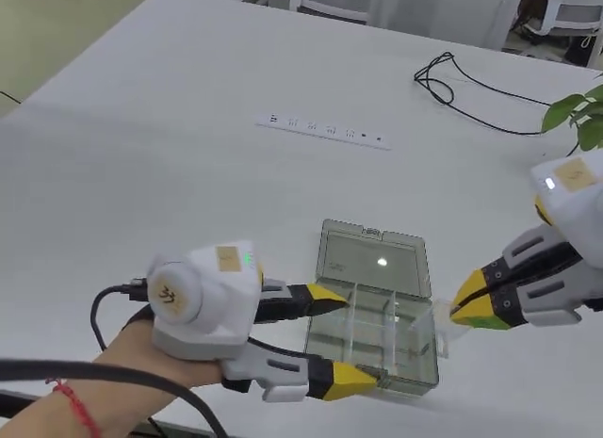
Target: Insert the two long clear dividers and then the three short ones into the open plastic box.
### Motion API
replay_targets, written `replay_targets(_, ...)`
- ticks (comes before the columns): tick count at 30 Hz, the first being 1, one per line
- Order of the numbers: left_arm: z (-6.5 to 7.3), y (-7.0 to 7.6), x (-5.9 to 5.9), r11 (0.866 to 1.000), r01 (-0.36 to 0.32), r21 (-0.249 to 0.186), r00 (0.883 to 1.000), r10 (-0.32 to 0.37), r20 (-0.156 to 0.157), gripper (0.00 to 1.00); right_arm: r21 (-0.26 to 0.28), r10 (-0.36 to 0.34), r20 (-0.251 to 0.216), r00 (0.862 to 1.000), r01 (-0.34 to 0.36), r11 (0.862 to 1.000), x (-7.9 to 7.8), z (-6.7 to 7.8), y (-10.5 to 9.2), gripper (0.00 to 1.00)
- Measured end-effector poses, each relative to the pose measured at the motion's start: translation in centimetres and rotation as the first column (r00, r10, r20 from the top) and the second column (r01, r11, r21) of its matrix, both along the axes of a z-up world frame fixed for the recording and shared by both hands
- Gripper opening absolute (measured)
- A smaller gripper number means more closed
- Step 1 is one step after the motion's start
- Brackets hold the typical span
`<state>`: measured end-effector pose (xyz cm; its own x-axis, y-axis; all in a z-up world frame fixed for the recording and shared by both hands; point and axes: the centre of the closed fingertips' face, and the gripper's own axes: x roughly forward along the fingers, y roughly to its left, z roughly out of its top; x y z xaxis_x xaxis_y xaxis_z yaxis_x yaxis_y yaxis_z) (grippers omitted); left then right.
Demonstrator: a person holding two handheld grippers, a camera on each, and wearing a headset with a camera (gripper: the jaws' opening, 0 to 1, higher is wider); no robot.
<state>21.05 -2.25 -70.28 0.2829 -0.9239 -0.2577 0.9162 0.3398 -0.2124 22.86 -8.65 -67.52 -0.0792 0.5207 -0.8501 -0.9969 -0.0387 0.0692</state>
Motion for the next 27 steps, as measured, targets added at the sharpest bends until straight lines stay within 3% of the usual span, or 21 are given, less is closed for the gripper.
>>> replay_targets(14, -1.5, 1.9, 0.8, 0.998, -0.056, 0.034, 0.998, 0.057, -0.01, 0.76, -0.064, -0.046, 0.048, 0.998, 0.049, 0.997, 2.5, -3.6, -0.6, 0.03)
replay_targets(16, -1.6, 2.2, 1.0, 0.997, -0.067, 0.037, 0.998, 0.067, -0.002, 0.8, -0.071, -0.045, 0.046, 0.998, 0.048, 0.996, 2.9, -4.7, -0.9, 0.03)
replay_targets(27, -2.3, 2.9, 1.2, 0.995, -0.084, 0.052, 0.996, 0.084, -0.007, 0.91, -0.113, -0.042, 0.043, 0.998, 0.047, 0.993, 3.6, -7.2, -0.9, 0.03)
